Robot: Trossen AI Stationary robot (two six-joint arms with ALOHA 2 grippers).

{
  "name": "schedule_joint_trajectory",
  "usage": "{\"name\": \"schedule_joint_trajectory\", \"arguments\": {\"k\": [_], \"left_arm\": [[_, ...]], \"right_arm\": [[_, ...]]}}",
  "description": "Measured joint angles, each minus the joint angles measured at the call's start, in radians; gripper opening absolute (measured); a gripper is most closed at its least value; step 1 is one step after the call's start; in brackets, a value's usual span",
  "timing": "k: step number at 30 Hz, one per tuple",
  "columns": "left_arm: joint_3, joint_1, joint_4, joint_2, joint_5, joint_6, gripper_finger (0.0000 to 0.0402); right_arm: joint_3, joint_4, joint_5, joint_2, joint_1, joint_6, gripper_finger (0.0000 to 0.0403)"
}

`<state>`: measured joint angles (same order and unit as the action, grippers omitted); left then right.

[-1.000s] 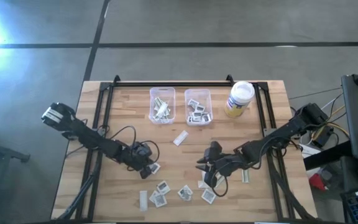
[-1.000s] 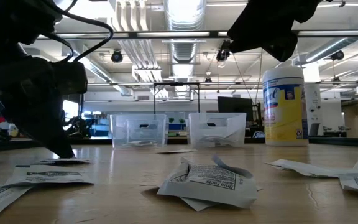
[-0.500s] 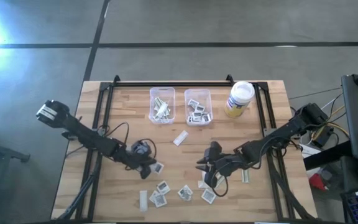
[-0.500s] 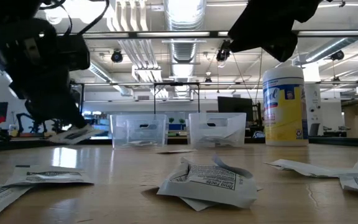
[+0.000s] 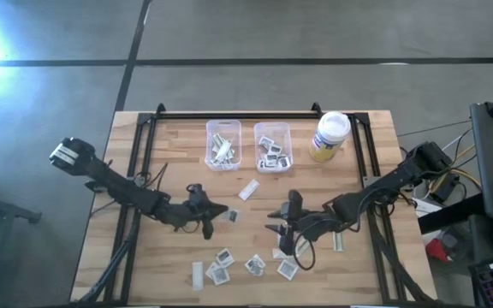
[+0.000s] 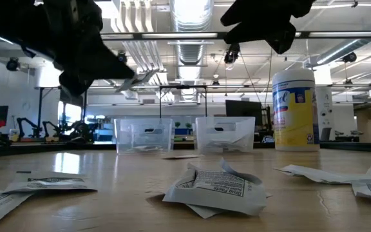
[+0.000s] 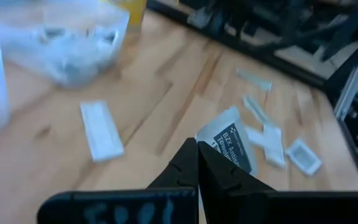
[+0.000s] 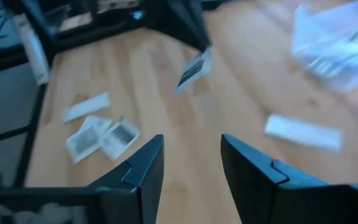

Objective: Pick & Place First Aid Supplies
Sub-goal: Put the gray towelette pack into the right transparent bin

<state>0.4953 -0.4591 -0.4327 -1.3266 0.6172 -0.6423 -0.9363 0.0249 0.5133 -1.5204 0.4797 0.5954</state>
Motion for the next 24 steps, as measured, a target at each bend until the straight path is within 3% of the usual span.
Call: {"name": "schedule_joint_trajectory", "arguments": {"k": [8,16,24], "left_arm": [[0.000,0.001,-0.205,0.000,0.059,0.227,0.0000],[0.001,0.001,-0.307,0.000,0.064,0.409,0.0000],[0.001,0.001,-0.309,-0.001,0.062,0.481,0.0000]], "right_arm": [[0.001,-0.096,0.099,-0.004,-0.019,-0.151,0.0184],[-0.012,-0.318,0.123,-0.122,-0.023,-0.415,0.0188],[-0.099,-0.355,0.176,-0.230,-0.047,-0.381,0.0189]]}}
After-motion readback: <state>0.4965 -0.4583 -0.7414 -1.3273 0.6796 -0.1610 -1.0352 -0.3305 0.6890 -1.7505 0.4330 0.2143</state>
